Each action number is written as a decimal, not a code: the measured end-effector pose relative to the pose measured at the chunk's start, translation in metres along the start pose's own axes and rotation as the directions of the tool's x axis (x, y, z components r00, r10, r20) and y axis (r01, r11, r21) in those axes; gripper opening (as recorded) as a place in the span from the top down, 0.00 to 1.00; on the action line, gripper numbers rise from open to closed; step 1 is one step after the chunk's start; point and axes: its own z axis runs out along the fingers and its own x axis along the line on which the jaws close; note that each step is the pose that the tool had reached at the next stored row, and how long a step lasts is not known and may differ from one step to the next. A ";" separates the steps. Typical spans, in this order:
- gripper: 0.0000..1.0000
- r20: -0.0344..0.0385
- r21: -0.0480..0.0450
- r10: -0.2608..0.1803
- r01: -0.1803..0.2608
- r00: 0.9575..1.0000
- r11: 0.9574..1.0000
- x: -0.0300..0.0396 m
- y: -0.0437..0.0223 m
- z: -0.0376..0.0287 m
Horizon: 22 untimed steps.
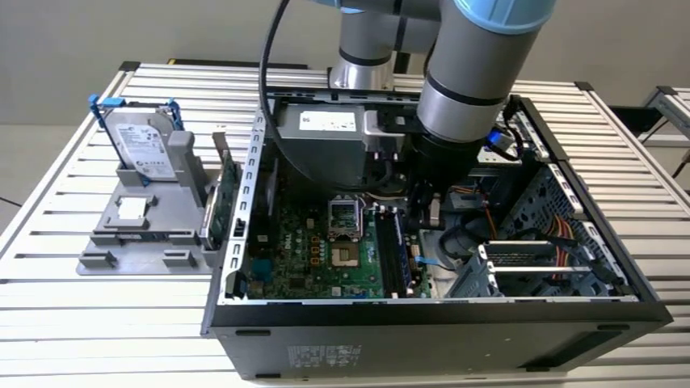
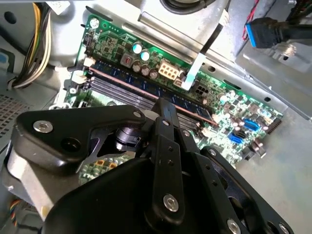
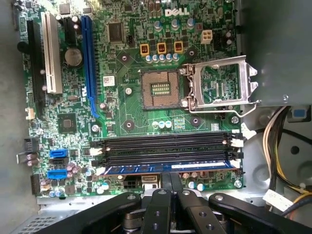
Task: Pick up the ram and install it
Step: 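Press down the ram until it locks into place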
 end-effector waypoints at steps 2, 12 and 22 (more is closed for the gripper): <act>1.00 0.000 -0.006 0.000 0.000 1.000 1.000 0.0002 0.0001 -0.0043; 1.00 -0.001 -0.017 -0.001 0.001 1.000 1.000 0.0009 0.0005 -0.0190; 1.00 -0.001 -0.017 -0.001 0.001 1.000 1.000 0.0012 0.0007 -0.0262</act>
